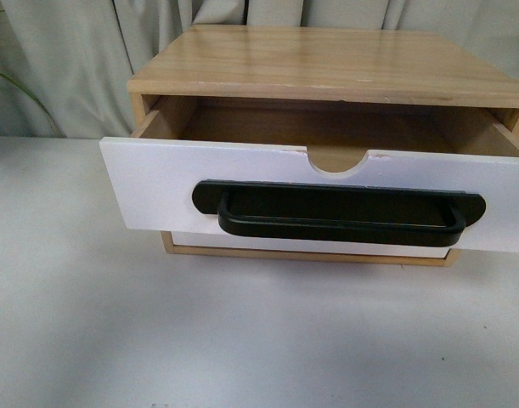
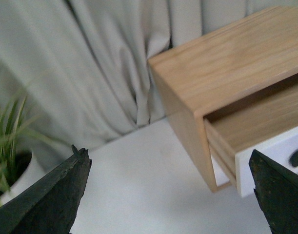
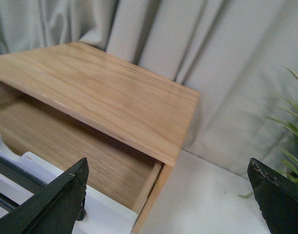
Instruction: Pull drawer
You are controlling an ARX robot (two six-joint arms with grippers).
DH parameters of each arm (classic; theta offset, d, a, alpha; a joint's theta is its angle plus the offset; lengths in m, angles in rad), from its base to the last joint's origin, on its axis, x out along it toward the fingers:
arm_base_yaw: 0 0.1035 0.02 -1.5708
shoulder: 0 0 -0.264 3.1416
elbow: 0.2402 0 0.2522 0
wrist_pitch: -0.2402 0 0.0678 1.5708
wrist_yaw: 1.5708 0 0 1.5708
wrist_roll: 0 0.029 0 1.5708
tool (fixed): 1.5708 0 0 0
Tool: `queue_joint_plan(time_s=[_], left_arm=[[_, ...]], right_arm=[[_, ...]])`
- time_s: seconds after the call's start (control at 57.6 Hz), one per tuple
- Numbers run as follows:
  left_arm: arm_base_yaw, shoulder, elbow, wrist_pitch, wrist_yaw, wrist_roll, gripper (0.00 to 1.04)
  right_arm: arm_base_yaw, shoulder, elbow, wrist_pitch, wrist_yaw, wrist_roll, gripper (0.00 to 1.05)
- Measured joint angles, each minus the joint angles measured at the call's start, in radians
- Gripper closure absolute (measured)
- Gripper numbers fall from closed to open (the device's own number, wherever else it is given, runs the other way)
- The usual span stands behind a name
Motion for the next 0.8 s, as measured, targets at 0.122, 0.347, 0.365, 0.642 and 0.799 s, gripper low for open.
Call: queue_joint_plan(time_s=[0.122,0.347,0.365,0.642,0.799], left_arm=[[0.066,-0.181,-0.086,-0.134,-0.045,-0.146,0.06],[0.079,-0.396,-0.132,-0.265,-0.064,-0.380,0.06],[0.079,-0.396,-0.132,-0.265,-0.065,-0.385,0.06],[-0.003,-0.467,-0.216,-0.171,-0.198,-0.333,0.52],[-0.003,-0.508,-0.245,-0.179,-0.199,-0.325,0.84]], right_arm=[[-0.055,-0.127,-0.057,-0.076,0.025,0.074,0.09],[-0.097,-0.292,-0.124,-0.193,0.108,0.181,0.09],[-0.097,-0.291,-0.124,-0.193,0.108,0.182,0.09],[0.013,-0.367,-0.212,-0.134,0.255,0.236,0.54],[0.013,-0.417,-0.254,-0.140,0.257,0.238,0.86]])
